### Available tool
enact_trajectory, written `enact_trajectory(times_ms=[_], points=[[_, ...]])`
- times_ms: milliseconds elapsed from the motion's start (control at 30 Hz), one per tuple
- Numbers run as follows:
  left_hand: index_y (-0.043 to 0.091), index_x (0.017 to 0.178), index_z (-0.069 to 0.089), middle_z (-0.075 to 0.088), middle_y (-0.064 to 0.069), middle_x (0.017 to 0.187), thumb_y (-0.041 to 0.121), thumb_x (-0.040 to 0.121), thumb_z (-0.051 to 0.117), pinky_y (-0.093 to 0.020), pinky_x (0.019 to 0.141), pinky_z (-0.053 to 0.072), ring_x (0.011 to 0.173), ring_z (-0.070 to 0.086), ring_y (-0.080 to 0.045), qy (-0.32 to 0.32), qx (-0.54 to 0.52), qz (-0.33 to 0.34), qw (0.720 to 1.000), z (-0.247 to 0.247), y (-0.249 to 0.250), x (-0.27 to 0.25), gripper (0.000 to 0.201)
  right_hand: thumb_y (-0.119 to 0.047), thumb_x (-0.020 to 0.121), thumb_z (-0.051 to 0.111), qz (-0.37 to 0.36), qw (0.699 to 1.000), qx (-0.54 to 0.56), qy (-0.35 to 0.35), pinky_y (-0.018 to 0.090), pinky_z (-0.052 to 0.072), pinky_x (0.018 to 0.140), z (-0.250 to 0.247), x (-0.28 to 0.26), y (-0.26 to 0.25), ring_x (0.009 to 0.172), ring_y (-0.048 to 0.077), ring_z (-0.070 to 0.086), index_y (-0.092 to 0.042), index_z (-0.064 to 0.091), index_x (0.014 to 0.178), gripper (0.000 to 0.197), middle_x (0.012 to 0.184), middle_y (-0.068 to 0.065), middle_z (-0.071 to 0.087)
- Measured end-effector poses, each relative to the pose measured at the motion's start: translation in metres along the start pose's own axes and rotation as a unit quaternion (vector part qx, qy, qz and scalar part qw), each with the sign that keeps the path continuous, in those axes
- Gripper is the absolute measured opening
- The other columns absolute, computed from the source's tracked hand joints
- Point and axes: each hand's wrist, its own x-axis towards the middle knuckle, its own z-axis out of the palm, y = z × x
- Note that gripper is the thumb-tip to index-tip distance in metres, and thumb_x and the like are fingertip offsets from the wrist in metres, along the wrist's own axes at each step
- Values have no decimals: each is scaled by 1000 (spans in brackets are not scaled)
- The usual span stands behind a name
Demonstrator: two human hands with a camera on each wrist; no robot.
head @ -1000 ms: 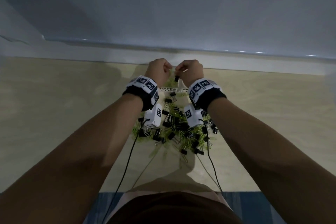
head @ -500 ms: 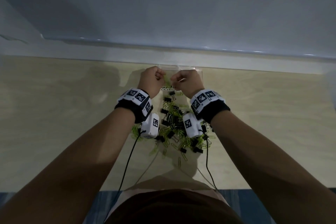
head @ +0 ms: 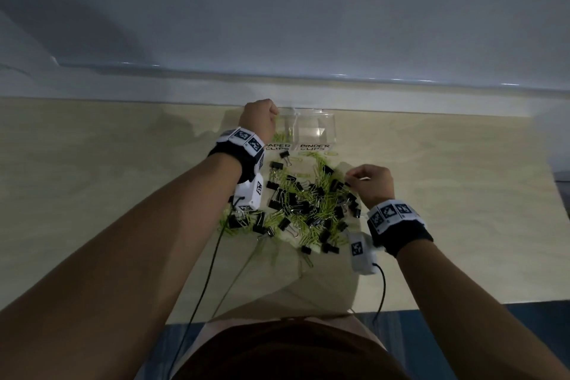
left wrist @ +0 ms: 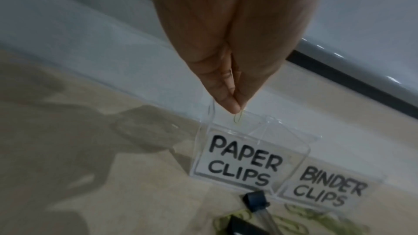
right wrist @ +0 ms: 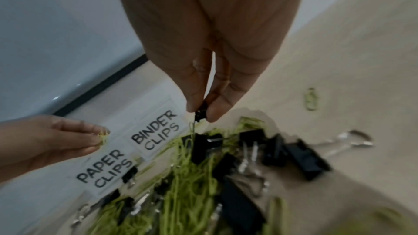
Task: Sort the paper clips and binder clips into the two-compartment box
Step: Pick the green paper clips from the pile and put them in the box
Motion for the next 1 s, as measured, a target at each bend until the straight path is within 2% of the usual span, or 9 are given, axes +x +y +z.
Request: enact_trajectory(times_ms=[100,200,267,333,433,600,733,833,1000], points=[[5,102,65,65,-10,104,0,87,51,-27,83,49,92,61,-22,-12,40,56,998,-1,2,-9,21,-8,77,71,0,1000,-7,-2,39,58,75,-3,-1,16,71,21,68,-18,70,69,13,71,5,71],[9,92,63,58,0,92,12,92,51,-23,78,46,79,52,-13,9,60,123,991,3,4,-38,12,-8,81,66,-18,997,-75,11,27,52,77,-6,0,18,76,19,66,-13,73,80,9,85,8,72],[12,91,63,57,2,90,18,92,52,-27,79,51,79,52,-12,-30,86,142,986,15,-1,-60,13,-7,82,63,-60,990,-126,23,24,47,78,-6,1,9,83,19,63,-11,72,88,12,95,7,70],[14,105,63,58,-1,105,21,91,54,-32,84,51,94,54,-17,-84,115,125,982,29,-9,-76,18,-7,84,62,-116,982,-148,24,27,49,82,1,2,-4,88,20,62,-10,71,94,14,100,7,67],[17,124,57,52,-4,123,24,88,59,-40,90,48,114,45,-25,-124,129,102,979,43,-19,-84,37,-8,87,58,-181,967,-181,-6,35,52,89,18,8,-25,97,21,61,-10,69,103,19,109,6,66],[13,120,60,56,-7,121,6,89,53,-39,97,41,114,41,-29,-125,179,86,972,38,-39,-84,33,1,82,51,-210,929,-286,-105,39,52,90,51,21,-35,108,26,58,-16,62,118,42,127,6,58],[8,119,61,59,-8,120,5,85,57,-38,98,38,114,44,-29,-103,196,159,962,31,-46,-86,34,6,74,60,-241,895,-341,-158,40,49,94,61,15,-34,115,26,50,-16,56,125,56,131,2,48],[7,118,59,57,-8,116,17,89,58,-38,92,44,110,49,-26,-165,171,171,956,36,-30,-87,31,-1,78,61,-264,876,-354,-196,39,48,95,57,10,-41,115,27,44,-16,53,125,49,126,7,44],[5,104,55,60,-11,100,30,80,71,-35,71,44,90,58,-27,-189,179,65,963,46,-12,-90,38,-15,83,63,-241,872,-359,-231,38,46,94,44,1,-57,106,32,52,-15,55,122,40,115,12,48]])
